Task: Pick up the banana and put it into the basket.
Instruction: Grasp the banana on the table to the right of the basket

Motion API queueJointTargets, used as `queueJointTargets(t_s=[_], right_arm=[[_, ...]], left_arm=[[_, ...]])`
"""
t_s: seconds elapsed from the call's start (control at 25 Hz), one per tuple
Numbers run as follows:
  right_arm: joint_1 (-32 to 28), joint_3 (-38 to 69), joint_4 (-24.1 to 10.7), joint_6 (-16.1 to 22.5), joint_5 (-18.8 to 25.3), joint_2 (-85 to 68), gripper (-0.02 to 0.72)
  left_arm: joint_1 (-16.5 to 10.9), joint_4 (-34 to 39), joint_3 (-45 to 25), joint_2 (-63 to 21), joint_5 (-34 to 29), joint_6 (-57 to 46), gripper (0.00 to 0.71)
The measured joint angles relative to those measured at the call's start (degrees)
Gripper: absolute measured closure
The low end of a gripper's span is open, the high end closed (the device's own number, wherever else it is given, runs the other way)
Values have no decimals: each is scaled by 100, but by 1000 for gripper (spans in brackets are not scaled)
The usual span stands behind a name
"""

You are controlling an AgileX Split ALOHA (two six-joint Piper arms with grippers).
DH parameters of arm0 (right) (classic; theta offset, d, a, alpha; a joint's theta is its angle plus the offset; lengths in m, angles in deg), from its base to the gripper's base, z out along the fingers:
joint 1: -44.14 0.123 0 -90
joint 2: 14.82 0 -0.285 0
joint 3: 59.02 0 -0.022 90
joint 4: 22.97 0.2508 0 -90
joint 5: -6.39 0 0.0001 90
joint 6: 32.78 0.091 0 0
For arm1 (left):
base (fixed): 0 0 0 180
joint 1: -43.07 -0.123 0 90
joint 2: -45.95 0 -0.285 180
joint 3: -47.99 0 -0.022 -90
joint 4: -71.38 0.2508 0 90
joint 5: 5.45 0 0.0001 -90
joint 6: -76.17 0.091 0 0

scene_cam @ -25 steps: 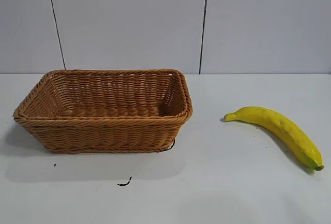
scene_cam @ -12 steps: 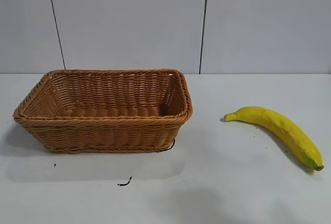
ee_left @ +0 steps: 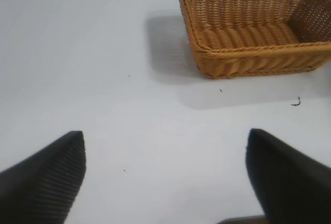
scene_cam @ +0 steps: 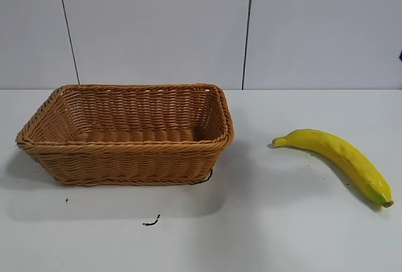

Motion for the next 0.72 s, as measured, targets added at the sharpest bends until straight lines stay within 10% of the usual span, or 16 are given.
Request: queueJointTargets(t_s=[0.72], right_arm=[[0, -357, 164, -467, -251, 1638, 69]], left_arm=[[0, 0, 0, 0, 0, 0, 75]])
